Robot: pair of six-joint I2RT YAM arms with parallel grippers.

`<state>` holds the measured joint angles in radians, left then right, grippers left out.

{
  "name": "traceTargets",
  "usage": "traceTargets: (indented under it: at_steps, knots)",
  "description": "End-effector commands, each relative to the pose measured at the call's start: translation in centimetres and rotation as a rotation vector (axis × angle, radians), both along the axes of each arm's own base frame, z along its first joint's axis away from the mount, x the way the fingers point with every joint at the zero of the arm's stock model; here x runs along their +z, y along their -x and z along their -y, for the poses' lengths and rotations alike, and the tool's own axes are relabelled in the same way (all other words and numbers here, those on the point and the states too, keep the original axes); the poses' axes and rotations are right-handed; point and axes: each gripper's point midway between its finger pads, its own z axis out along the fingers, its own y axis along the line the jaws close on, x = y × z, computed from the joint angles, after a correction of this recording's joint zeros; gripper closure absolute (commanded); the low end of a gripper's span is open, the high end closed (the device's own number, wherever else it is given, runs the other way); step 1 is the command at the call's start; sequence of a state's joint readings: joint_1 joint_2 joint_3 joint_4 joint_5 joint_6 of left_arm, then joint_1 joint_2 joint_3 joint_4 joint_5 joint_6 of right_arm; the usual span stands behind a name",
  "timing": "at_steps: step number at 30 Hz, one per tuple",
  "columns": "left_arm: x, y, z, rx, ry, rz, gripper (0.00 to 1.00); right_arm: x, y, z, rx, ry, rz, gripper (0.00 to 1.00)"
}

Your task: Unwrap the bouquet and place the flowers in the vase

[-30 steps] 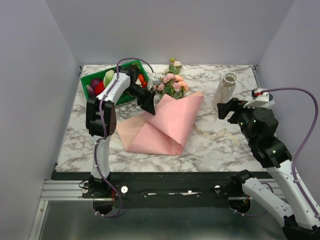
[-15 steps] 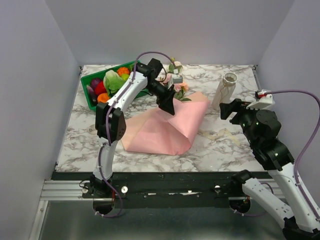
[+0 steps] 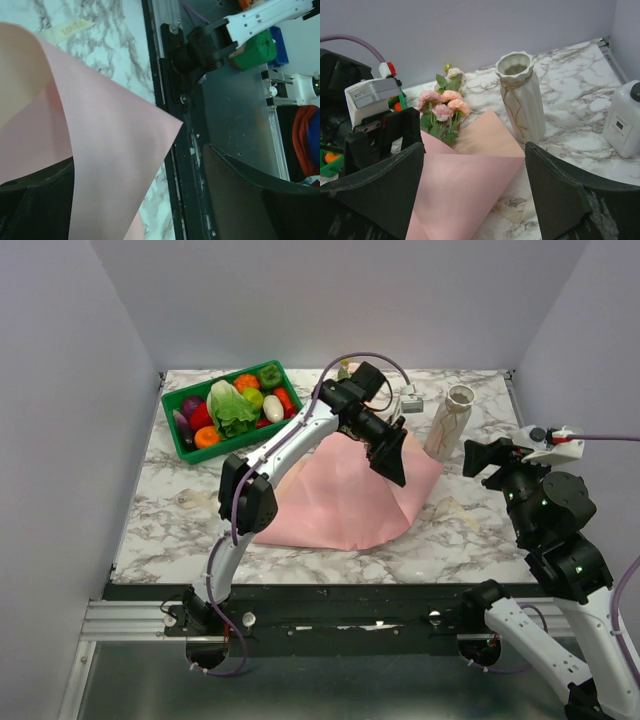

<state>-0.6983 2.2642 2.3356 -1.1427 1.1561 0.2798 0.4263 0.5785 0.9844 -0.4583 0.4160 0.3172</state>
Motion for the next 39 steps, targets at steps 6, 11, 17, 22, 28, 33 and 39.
traceTargets:
  at_steps: [6, 11, 17, 22, 28, 33, 39]
  knots:
    - [6.5, 4.6, 6.0, -0.084, 0.166, -0.256, 0.01, 1.7, 1.3, 2.4, -0.095, 0.030, 0.026, 0.09]
    - [12.8, 6.0, 5.8, -0.156, 0.322, -0.367, 0.01, 1.9, 1.4, 2.7, -0.105, 0.036, 0.025, 0.08]
    - [15.5, 6.1, 5.7, -0.165, 0.400, -0.288, 0.01, 1.5, 0.9, 2.2, -0.091, 0.048, 0.008, 0.07]
    - [14.6, 3.3, 7.0, 0.082, 0.300, -0.024, 0.01, 1.3, 0.5, 1.6, -0.068, 0.051, -0.002, 0.07]
    - [14.0, 1.1, 7.0, 0.351, 0.185, 0.199, 0.01, 1.5, 0.2, 1.2, -0.054, 0.051, 0.002, 0.07]
    - [11.1, -4.3, 3.7, 0.567, 0.035, 0.383, 0.01, 2.0, 0.3, 1.3, -0.052, 0.052, 0.014, 0.07]
    - [1.1, -12.9, -5.5, 0.779, -0.224, 0.251, 0.01, 2.7, 1.0, 1.2, -0.025, 0.047, 0.039, 0.07]
